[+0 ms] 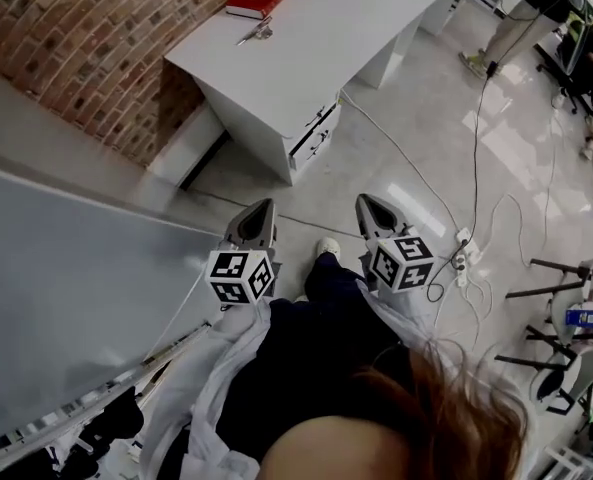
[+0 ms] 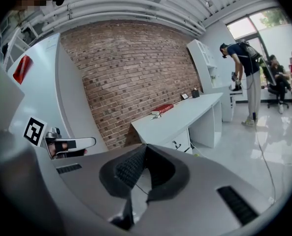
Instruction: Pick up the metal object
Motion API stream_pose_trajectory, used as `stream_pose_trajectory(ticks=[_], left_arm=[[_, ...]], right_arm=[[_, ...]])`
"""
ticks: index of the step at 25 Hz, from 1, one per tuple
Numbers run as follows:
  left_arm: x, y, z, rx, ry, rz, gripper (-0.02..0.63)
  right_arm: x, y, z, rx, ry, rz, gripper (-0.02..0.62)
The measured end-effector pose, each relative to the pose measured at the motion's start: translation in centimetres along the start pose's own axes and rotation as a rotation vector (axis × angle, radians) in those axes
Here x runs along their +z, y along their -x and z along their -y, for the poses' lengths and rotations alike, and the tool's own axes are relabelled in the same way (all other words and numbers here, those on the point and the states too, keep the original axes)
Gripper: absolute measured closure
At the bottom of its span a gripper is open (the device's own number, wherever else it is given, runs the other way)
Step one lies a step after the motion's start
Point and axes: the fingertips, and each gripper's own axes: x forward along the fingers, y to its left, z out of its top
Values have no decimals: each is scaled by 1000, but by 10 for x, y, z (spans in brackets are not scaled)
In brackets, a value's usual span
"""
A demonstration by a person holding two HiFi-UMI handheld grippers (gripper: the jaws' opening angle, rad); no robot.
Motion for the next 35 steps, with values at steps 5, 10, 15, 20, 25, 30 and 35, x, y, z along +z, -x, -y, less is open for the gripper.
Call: stream_pose_trajectory(ticks=[5, 10, 15, 20, 25, 30, 35], left_arm=[[23, -49, -13, 46, -1, 22, 591], [37, -82, -26, 83, 0, 33, 591], [41, -104, -33, 110, 8, 39, 592], [39, -112, -37, 145, 17, 48, 591], [33, -105, -36, 164, 18, 39, 591], [24, -97, -36, 180, 22, 18, 591], [24, -101, -38, 191, 30, 15, 592]], right_arm=[[35, -42, 29, 43, 29, -3, 591], [61, -71, 49, 75, 15, 17, 591], [75, -90, 66, 109, 4, 15, 440], [73, -99, 78, 113, 32, -12, 337], [64, -98, 76, 130, 32, -33, 301], [53, -93, 73, 130, 16, -46, 282], [53, -97, 74, 136, 17, -56, 250]])
